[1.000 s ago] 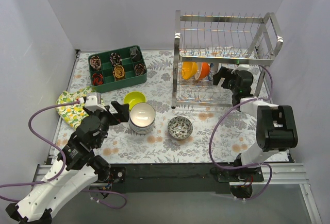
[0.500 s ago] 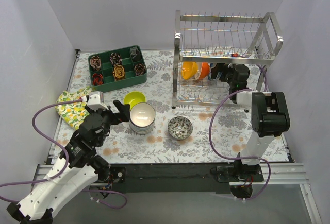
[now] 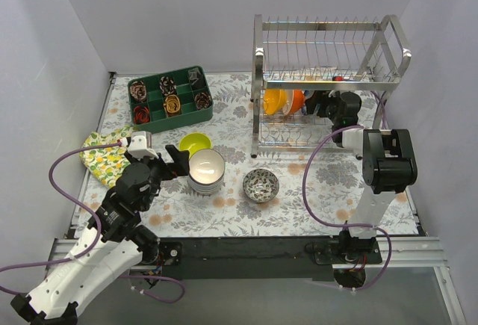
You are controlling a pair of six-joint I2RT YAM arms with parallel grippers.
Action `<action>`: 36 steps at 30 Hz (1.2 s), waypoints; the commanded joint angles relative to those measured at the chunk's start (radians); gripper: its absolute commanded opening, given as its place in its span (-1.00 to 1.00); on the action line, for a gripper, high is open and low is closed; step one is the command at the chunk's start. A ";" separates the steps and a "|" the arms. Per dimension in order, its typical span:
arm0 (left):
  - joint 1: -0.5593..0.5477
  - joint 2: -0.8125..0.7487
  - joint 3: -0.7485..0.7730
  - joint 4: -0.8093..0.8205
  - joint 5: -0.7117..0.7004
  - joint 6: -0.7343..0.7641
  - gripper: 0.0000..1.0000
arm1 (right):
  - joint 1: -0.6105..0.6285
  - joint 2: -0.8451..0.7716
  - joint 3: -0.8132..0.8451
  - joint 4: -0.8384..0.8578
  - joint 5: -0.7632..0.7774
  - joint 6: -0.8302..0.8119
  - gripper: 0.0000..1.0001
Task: Unload the bowls from the dish rack
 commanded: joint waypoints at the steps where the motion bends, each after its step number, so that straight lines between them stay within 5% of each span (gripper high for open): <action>1: 0.009 0.003 -0.007 0.013 0.010 0.014 0.96 | -0.001 0.014 0.038 0.038 -0.099 -0.007 0.56; 13: 0.022 -0.002 -0.007 0.013 0.033 0.019 0.96 | 0.014 -0.106 -0.081 0.080 -0.045 -0.040 -0.35; 36: 0.029 0.024 -0.007 0.011 0.058 0.016 0.96 | 0.045 -0.396 -0.347 0.107 0.232 0.012 -0.44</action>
